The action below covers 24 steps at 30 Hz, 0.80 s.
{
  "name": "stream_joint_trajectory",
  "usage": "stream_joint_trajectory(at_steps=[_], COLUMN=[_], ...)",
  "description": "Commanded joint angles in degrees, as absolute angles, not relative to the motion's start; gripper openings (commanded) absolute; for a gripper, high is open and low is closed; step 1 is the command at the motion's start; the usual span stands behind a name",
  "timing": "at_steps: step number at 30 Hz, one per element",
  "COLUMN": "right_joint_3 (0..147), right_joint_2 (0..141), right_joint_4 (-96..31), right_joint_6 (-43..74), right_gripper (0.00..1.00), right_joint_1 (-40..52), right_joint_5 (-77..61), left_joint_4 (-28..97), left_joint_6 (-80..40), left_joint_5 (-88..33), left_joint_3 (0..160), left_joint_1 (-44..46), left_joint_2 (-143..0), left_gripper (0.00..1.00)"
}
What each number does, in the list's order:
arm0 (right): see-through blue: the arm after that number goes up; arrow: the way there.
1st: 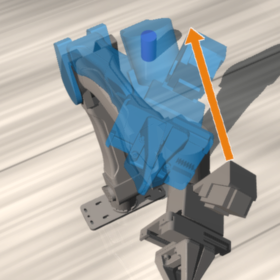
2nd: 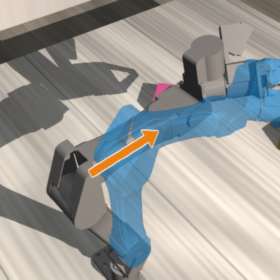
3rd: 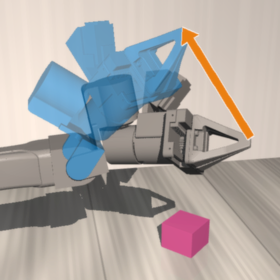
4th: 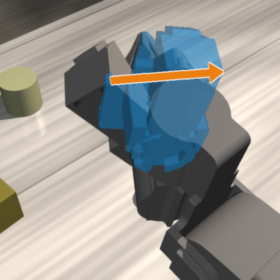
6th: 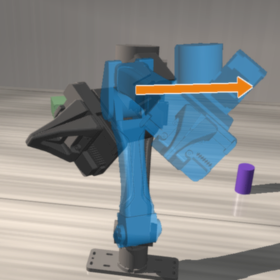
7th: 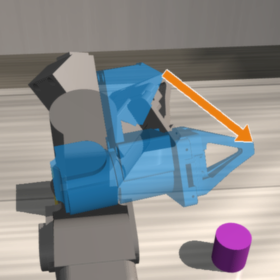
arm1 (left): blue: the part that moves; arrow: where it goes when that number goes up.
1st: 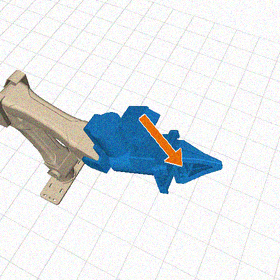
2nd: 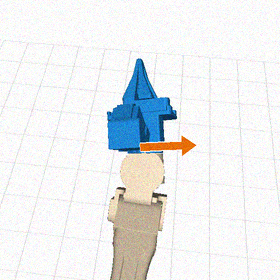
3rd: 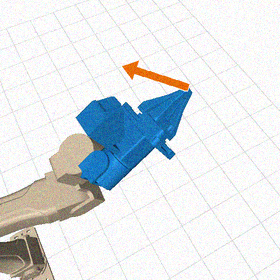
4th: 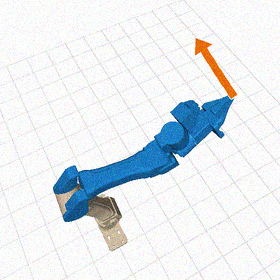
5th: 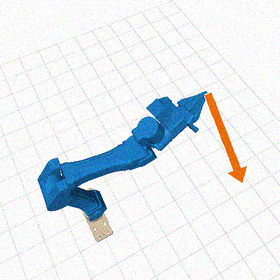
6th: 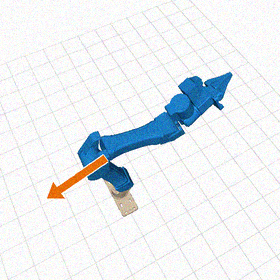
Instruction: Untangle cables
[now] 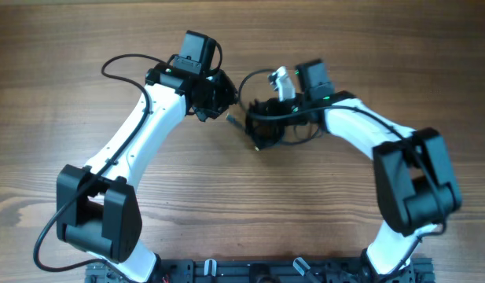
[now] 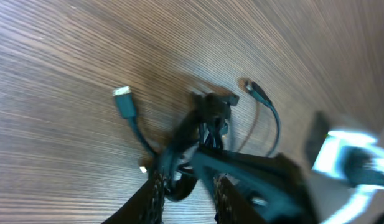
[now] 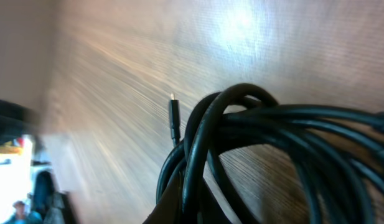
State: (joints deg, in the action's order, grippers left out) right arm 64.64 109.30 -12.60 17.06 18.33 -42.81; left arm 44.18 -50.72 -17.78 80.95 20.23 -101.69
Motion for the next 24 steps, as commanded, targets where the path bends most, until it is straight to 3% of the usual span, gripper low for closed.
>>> stream_joint_trajectory(at_steps=[1,4,7,9,20,24], right_joint_3=[65.67,65.67,65.67,65.67,65.67,65.67], right_joint_2=[102.30,101.14,101.14,101.14,101.14,100.88], right_joint_4=[-11.57,-12.10,-12.86,-12.71,-8.58,3.97], right_joint_6=[21.19,22.65,23.11,23.97,27.75,43.11], right_gripper=[0.04,0.04,0.04,0.04,0.04,0.04], right_joint_1=[14.09,12.36,12.34,12.29,12.10,7.84], right_joint_5=[-54.17,-58.19,-58.61,-59.33,-66.32,-80.79], left_joint_4=[41.60,36.45,34.89,34.89,36.10,38.39], left_joint_6=[-44.80,-42.59,-42.17,-41.36,-22.98,-19.70], left_joint_5=[-24.23,-30.26,-29.95,-30.00,-37.28,-37.23], left_joint_3=[80.58,80.58,80.58,80.58,80.58,80.58], left_joint_1=[20.51,20.51,20.51,20.51,20.36,20.34], left_joint_2=[-102.13,-102.13,-102.87,-104.66,-109.62,-109.62], left_gripper=[0.28,0.29,0.43,0.46,0.49,0.49])
